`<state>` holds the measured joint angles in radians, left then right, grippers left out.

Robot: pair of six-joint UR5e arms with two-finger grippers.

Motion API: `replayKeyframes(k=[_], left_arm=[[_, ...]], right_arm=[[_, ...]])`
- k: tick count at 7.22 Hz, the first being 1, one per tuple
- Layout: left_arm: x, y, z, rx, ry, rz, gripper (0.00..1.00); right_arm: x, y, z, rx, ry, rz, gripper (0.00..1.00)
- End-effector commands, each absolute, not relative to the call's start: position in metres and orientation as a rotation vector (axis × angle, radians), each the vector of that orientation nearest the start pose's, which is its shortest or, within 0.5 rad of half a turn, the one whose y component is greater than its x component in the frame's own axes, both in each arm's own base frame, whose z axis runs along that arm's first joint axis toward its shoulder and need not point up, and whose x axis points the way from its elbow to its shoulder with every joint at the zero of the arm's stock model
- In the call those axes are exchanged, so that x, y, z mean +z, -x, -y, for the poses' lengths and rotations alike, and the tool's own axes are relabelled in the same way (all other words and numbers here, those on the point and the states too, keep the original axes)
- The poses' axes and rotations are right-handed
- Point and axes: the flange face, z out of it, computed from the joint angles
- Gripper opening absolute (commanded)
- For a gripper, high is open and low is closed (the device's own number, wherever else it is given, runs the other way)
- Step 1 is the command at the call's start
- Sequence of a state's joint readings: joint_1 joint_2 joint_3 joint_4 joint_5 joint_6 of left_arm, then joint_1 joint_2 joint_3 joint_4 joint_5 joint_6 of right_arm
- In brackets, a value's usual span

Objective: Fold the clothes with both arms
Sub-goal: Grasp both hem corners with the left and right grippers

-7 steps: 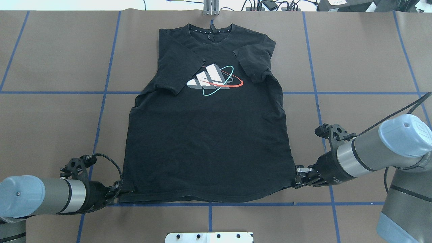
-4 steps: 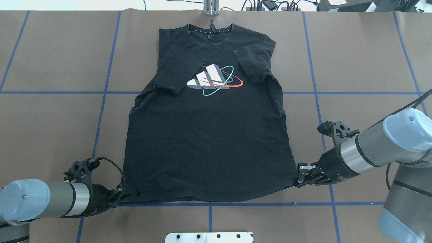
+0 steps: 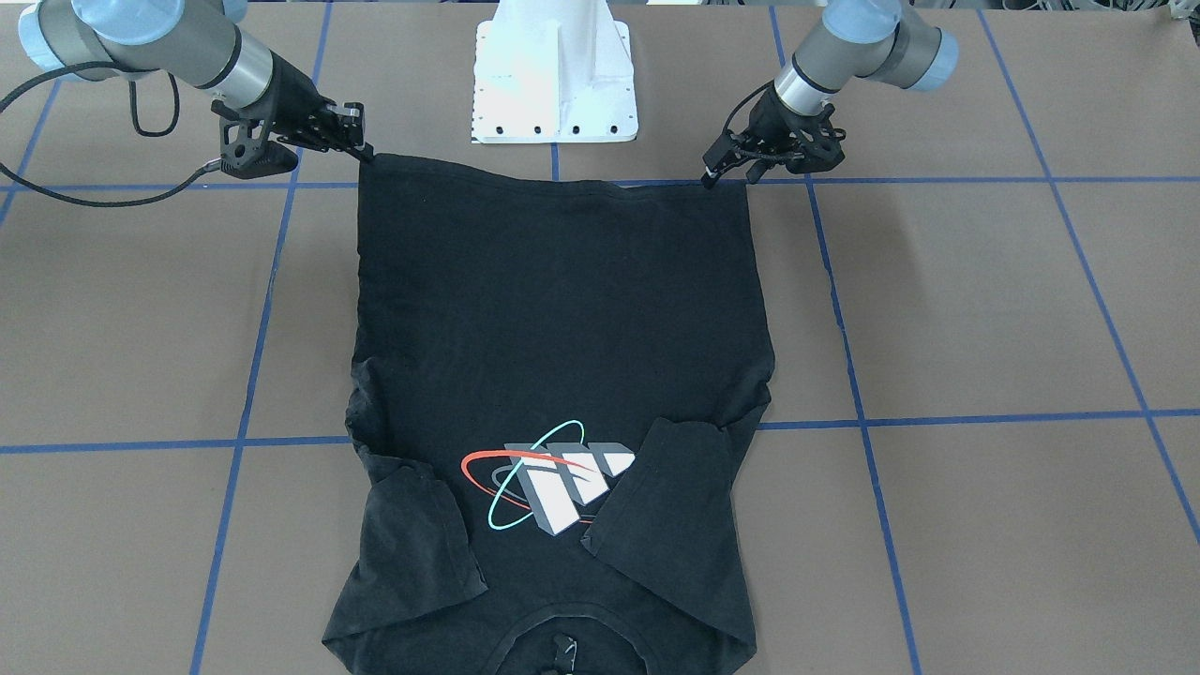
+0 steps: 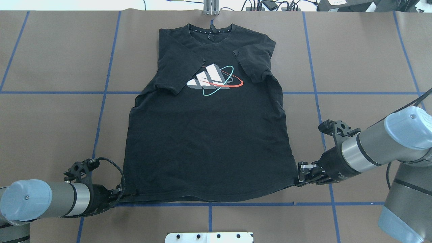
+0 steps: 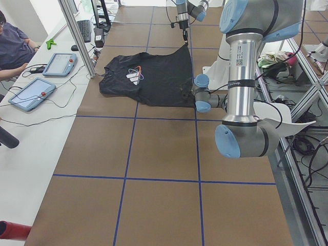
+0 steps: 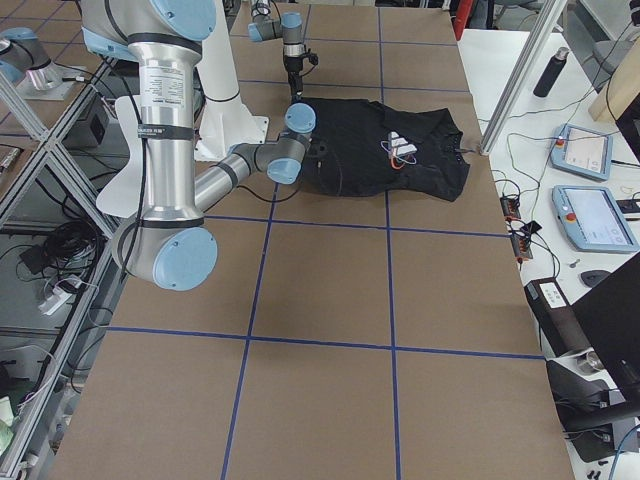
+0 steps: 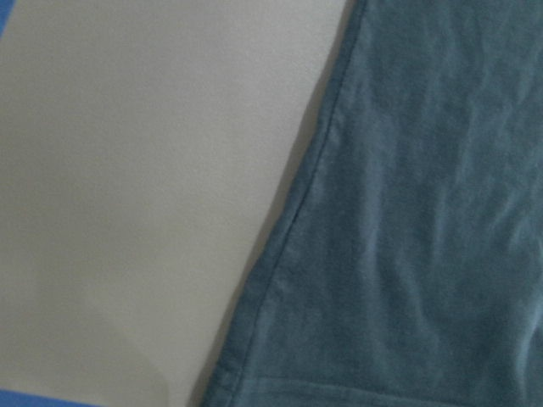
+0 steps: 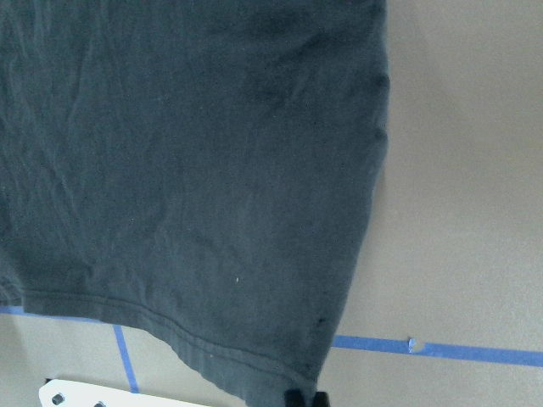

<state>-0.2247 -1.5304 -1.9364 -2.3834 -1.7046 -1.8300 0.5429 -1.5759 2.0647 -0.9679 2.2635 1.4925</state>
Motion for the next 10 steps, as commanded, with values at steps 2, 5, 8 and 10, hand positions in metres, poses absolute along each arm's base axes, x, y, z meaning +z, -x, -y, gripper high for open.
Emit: replayKeyframes(k=[2,5,8,10], left_arm=[[0.4137,-0.4497,0.221,-0.346,0.145,-1.137,0.95],[0.4129,-0.4511,0.219,-0.341,0.147,-1.138,0.84],[0.4138,-0.4526,0.2193,-0.342,0.147,-1.136,0.84],[0.4093,-0.4549,0.2196,-0.341,0.15,-1.145,0.65]], right_arm=[[0.3513,0.3559,0.2969,0.031,0.271,1.176,0.0],[0.3511,0.3539,0.2975,0.031,0.275,1.177,0.0],[0.3518,0.3537,0.2982,0.033,0.275,1.176,0.0],[0.3517,0.3523,0.2996,0.035,0.275,1.177,0.0]])
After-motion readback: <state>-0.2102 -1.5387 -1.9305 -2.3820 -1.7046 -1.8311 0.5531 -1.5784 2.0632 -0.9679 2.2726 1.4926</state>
